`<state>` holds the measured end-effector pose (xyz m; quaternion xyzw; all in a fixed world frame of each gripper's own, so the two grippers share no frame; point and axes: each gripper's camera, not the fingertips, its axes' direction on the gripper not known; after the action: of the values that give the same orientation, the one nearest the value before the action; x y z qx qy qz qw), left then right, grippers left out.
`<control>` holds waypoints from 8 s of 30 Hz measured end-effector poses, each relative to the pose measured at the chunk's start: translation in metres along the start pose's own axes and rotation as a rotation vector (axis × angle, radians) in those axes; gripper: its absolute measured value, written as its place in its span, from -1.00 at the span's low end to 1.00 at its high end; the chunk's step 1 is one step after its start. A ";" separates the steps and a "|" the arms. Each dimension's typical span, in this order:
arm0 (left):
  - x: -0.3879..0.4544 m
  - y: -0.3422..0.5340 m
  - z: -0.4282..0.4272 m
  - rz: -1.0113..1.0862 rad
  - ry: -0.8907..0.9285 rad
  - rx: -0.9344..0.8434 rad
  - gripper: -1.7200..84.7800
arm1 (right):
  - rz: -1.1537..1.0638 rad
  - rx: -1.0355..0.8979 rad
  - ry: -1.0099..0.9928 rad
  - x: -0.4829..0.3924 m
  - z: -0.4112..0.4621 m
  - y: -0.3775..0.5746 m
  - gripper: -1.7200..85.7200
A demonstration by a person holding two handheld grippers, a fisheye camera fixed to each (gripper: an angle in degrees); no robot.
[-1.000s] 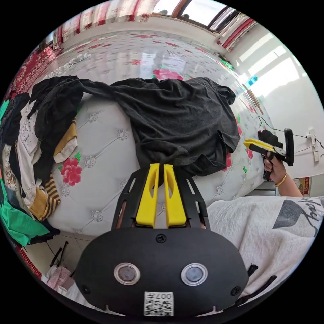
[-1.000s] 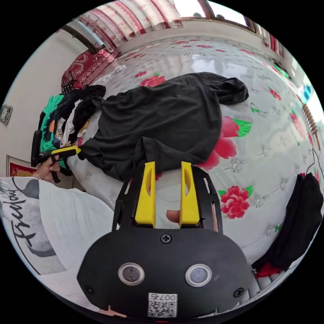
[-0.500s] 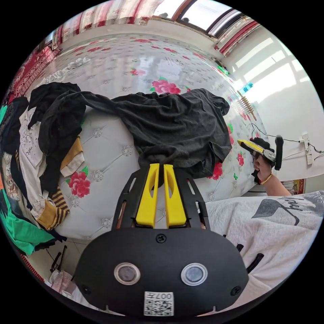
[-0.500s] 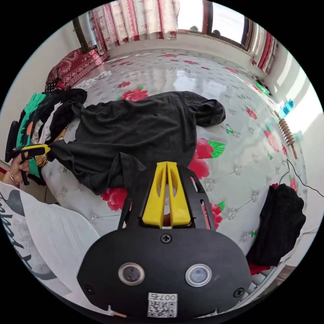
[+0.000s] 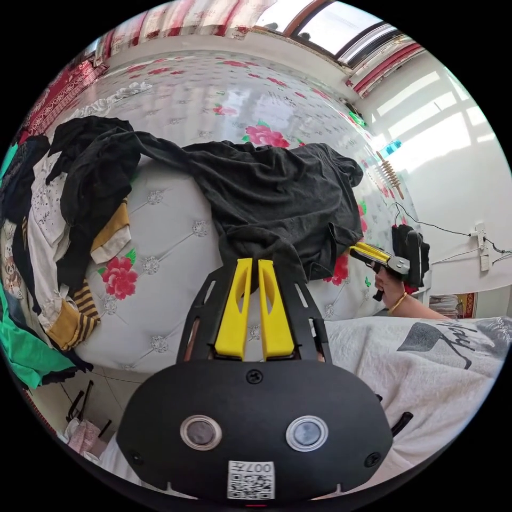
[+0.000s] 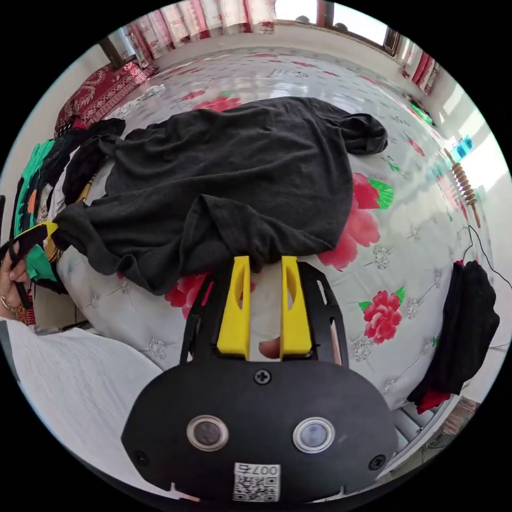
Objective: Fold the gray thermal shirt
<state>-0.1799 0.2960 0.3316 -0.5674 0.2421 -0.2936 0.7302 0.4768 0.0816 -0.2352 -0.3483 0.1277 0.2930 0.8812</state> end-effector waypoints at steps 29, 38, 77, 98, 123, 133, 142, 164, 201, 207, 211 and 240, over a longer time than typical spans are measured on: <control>-0.099 0.030 -0.057 -0.272 0.019 0.040 -0.97 | 0.139 0.000 -0.315 0.097 -0.052 -0.052 -0.83; -0.114 0.004 -0.057 -0.318 0.048 0.010 -0.97 | -0.084 -0.049 -0.198 0.035 -0.010 -0.133 -0.78; -0.138 -0.047 -0.078 -0.381 0.053 -0.022 -0.97 | 0.074 -0.096 -0.243 0.128 0.034 -0.189 -0.85; -0.160 -0.045 -0.111 -0.383 0.140 -0.003 -0.97 | -0.234 0.166 -0.692 0.185 -0.132 -0.091 -0.96; -0.143 -0.042 -0.087 -0.385 0.063 -0.059 -0.97 | -0.256 -0.111 -0.228 0.037 -0.050 -0.095 -0.95; -0.113 0.000 -0.144 -0.293 0.149 0.026 -0.97 | -0.081 0.097 -0.290 0.115 -0.204 -0.036 -0.97; -0.107 -0.061 -0.178 -0.211 0.333 0.236 -0.98 | 0.067 0.264 -0.411 0.179 -0.289 -0.034 -0.97; 0.046 -0.187 -0.410 0.295 0.113 0.751 -0.98 | -0.246 0.935 -0.015 0.111 -0.607 -0.105 -0.97; -0.057 0.057 0.054 0.008 0.076 -0.064 -0.97 | -0.148 -0.002 -0.074 0.026 -0.148 0.151 -0.90; -0.057 0.050 0.056 0.003 0.063 -0.063 -0.97 | -0.289 -0.172 -0.033 -0.011 -0.083 0.131 -0.89; -0.059 0.047 0.059 0.004 0.022 -0.074 -0.97 | -0.277 -0.118 0.106 0.001 -0.088 0.137 -0.95; 0.029 0.023 0.165 0.319 -0.167 -0.231 -0.82 | -0.387 -0.054 -0.218 -0.048 -0.046 0.124 -0.91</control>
<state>-0.0421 0.3935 0.3478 -0.6241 0.2997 -0.0965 0.7151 0.3620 0.1022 -0.3146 -0.3558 -0.0452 0.1578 0.9200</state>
